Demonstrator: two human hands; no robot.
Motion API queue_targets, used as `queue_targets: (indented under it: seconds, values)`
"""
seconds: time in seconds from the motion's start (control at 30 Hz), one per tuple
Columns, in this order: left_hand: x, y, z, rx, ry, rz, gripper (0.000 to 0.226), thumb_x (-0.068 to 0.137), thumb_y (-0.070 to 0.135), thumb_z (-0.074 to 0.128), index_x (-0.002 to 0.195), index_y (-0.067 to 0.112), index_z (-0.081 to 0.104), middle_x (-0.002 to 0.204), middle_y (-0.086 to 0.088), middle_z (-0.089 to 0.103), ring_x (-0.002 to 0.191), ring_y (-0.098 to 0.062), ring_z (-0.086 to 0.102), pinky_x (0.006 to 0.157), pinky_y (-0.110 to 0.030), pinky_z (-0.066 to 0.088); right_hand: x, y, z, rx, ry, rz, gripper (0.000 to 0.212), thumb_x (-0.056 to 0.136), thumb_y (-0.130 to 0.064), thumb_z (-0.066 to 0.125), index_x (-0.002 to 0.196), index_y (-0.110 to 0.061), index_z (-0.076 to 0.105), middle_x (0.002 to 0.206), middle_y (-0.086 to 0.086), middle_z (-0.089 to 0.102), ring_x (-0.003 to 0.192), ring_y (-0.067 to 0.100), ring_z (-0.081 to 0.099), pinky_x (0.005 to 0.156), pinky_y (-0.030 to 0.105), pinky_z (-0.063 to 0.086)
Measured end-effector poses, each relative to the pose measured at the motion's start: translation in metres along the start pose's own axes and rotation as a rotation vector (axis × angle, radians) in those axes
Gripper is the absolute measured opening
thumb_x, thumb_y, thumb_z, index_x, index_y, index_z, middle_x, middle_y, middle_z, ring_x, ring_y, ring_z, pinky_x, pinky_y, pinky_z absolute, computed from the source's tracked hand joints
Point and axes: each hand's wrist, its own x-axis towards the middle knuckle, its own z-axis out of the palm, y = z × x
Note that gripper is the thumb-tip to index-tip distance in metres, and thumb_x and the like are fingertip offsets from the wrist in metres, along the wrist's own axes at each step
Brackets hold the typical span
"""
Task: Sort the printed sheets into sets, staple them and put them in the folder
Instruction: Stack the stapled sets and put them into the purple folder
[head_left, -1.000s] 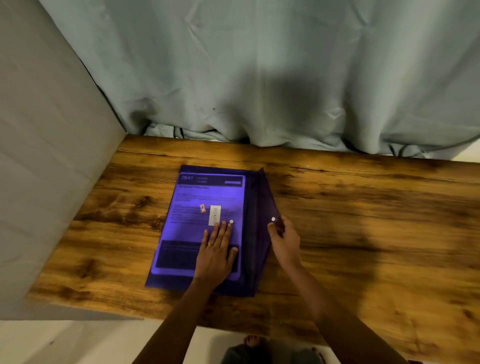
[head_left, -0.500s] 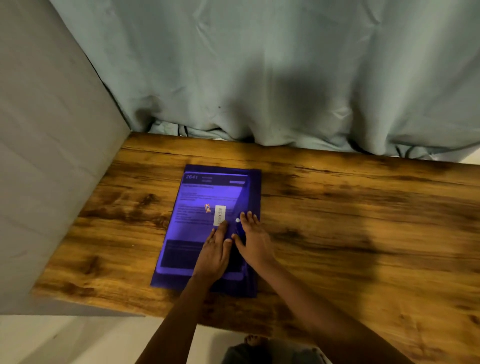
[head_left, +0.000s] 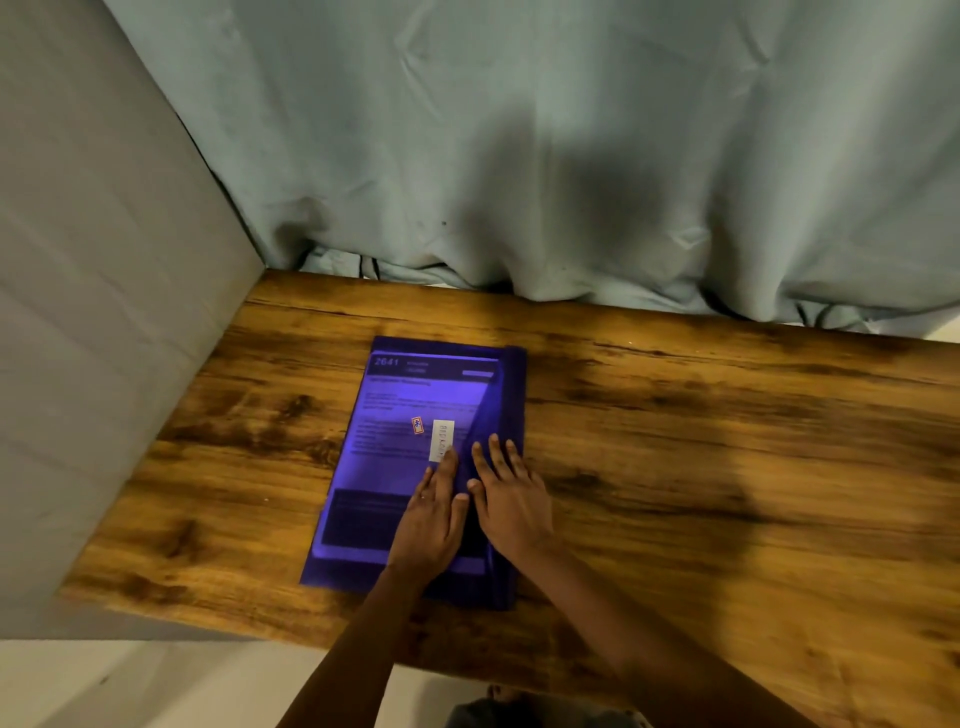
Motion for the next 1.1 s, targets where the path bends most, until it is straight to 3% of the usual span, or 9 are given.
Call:
queue_targets:
  seconds: [0.1, 0.23, 0.33, 0.47, 0.57, 0.77, 0.93, 1.03, 1.1]
  values:
    - [-0.001, 0.001, 0.000, 0.036, 0.003, 0.008, 0.071, 0.096, 0.050, 0.014, 0.150, 0.004, 0.019, 0.155, -0.002, 0.018, 0.142, -0.012, 0.019, 0.114, -0.011, -0.002, 0.001, 0.000, -0.002, -0.034, -0.015, -0.014, 0.055, 0.089, -0.041, 0.028, 0.125, -0.020, 0.063, 0.130, 0.002, 0.061, 0.120, 0.022, 0.058, 0.086, 0.039, 0.053]
    - [-0.002, -0.001, 0.002, 0.079, 0.003, 0.007, 0.070, 0.100, 0.049, 0.011, 0.148, 0.000, 0.025, 0.154, -0.011, 0.028, 0.142, -0.022, 0.028, 0.116, -0.019, 0.005, 0.005, 0.001, -0.005, -0.129, -0.021, -0.081, 0.055, 0.087, -0.039, 0.029, 0.119, -0.015, 0.067, 0.125, 0.002, 0.064, 0.117, 0.020, 0.060, 0.093, 0.040, 0.051]
    - [-0.003, -0.004, 0.005, 0.104, -0.009, 0.005, 0.071, 0.101, 0.049, 0.006, 0.147, -0.001, 0.027, 0.152, -0.014, 0.032, 0.140, -0.026, 0.033, 0.117, -0.026, 0.013, 0.009, 0.000, -0.004, -0.206, -0.038, -0.079, 0.057, 0.093, -0.039, 0.023, 0.131, -0.013, 0.057, 0.137, 0.003, 0.055, 0.130, 0.020, 0.049, 0.106, 0.039, 0.038]
    - [-0.003, 0.000, 0.003, 0.086, -0.004, -0.025, 0.069, 0.102, 0.047, 0.008, 0.146, -0.001, 0.029, 0.150, -0.016, 0.036, 0.138, -0.029, 0.036, 0.116, -0.030, 0.020, 0.016, 0.001, -0.004, -0.232, -0.020, -0.201, 0.055, 0.104, -0.034, 0.022, 0.150, -0.005, 0.019, 0.158, 0.012, 0.017, 0.146, 0.025, 0.018, 0.118, 0.037, 0.009]
    - [-0.003, -0.001, 0.004, 0.102, 0.008, 0.000, 0.067, 0.103, 0.045, 0.008, 0.145, -0.002, 0.030, 0.149, -0.017, 0.037, 0.136, -0.032, 0.039, 0.116, -0.035, 0.023, 0.016, 0.002, -0.004, -0.243, 0.006, -0.215, 0.055, 0.105, -0.033, 0.021, 0.151, -0.004, 0.014, 0.158, 0.013, 0.013, 0.146, 0.025, 0.015, 0.118, 0.036, 0.008]
    - [-0.003, -0.001, 0.006, 0.095, 0.030, -0.015, 0.079, 0.095, 0.059, -0.002, 0.148, 0.005, 0.020, 0.154, -0.011, 0.027, 0.142, -0.020, 0.019, 0.116, -0.034, 0.012, 0.019, 0.009, -0.001, -0.201, -0.017, -0.238, 0.055, 0.104, -0.030, 0.023, 0.151, -0.005, 0.012, 0.159, 0.012, 0.013, 0.147, 0.022, 0.014, 0.119, 0.035, 0.006]
    - [-0.002, -0.003, 0.005, 0.134, -0.007, -0.038, 0.062, 0.099, 0.040, 0.024, 0.143, -0.002, 0.035, 0.147, -0.017, 0.041, 0.135, -0.034, 0.040, 0.114, -0.042, 0.024, 0.016, 0.023, 0.000, -0.074, -0.002, -0.294, 0.054, 0.103, -0.030, 0.026, 0.152, -0.010, 0.012, 0.160, 0.005, 0.008, 0.148, 0.016, 0.008, 0.117, 0.027, 0.000]
    - [0.000, -0.001, 0.004, 0.228, -0.029, 0.009, 0.059, 0.096, 0.035, 0.033, 0.143, -0.001, 0.037, 0.147, -0.013, 0.039, 0.133, -0.031, 0.044, 0.117, -0.038, 0.016, 0.010, 0.034, 0.008, 0.073, 0.007, -0.295, 0.063, 0.096, -0.042, 0.012, 0.153, -0.015, 0.007, 0.160, 0.002, 0.002, 0.146, 0.013, -0.007, 0.121, 0.033, 0.000]
    - [-0.004, 0.004, 0.003, 0.290, -0.020, -0.005, 0.060, 0.095, 0.041, 0.034, 0.146, 0.009, 0.034, 0.147, -0.013, 0.040, 0.136, -0.031, 0.040, 0.114, -0.041, 0.010, 0.002, 0.036, 0.014, 0.153, 0.064, -0.244, 0.070, 0.090, -0.048, 0.007, 0.153, -0.016, 0.007, 0.159, 0.000, -0.002, 0.145, 0.014, -0.010, 0.121, 0.035, 0.003]
